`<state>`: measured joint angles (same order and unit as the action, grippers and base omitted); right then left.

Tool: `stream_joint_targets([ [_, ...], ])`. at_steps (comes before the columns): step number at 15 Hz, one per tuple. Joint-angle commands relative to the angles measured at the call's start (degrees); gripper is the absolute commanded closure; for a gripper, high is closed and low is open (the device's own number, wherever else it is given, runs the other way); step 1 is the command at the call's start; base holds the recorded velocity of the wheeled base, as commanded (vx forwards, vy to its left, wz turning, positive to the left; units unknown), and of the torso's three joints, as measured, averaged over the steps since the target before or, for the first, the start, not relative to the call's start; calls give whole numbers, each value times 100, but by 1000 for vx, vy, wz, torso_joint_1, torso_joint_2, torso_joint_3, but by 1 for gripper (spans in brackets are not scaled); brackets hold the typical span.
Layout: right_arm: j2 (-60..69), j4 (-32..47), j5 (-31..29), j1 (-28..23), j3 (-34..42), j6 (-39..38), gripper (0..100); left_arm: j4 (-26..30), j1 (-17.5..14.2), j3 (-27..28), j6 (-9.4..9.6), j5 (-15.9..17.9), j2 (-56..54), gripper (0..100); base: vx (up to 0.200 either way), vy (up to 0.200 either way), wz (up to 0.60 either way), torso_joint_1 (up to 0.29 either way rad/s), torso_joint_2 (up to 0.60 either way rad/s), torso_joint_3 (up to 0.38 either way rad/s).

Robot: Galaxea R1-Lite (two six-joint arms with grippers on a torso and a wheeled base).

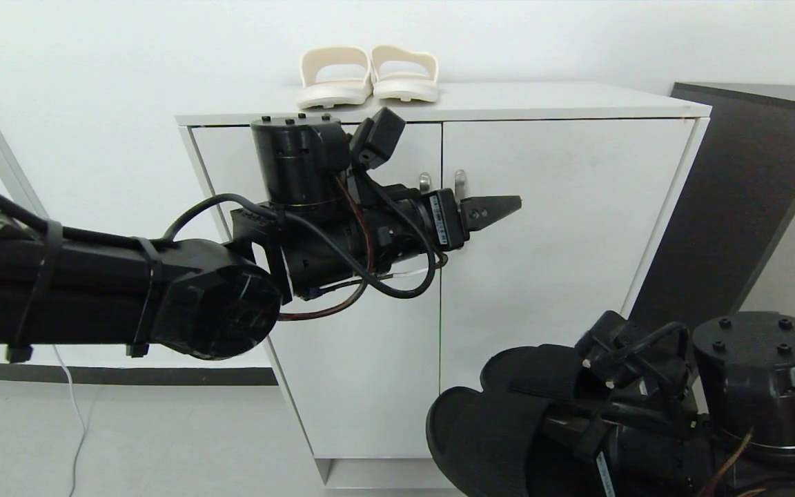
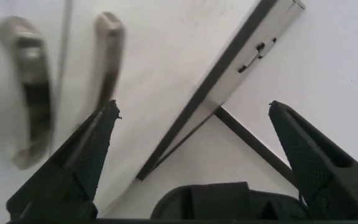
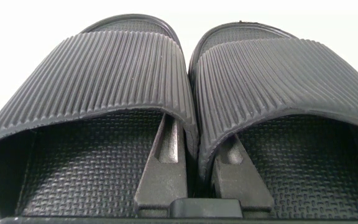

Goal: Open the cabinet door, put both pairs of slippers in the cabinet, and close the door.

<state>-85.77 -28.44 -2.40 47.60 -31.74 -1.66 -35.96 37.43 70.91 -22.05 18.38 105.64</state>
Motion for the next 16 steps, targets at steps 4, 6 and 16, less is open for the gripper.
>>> stream_joint_targets([
  [4,-115,-12,-15,3,-42,8,100,-25,-121,81,8,-230,97,0,0,0,0,0,0,0],
  [6,-150,-74,-50,3,-42,8,100,-25,-121,230,17,-344,237,0,0,0,0,0,0,0],
  [16,-133,-100,12,3,19,8,100,-25,-130,362,61,-502,475,100,0,0,0,0,0,0],
])
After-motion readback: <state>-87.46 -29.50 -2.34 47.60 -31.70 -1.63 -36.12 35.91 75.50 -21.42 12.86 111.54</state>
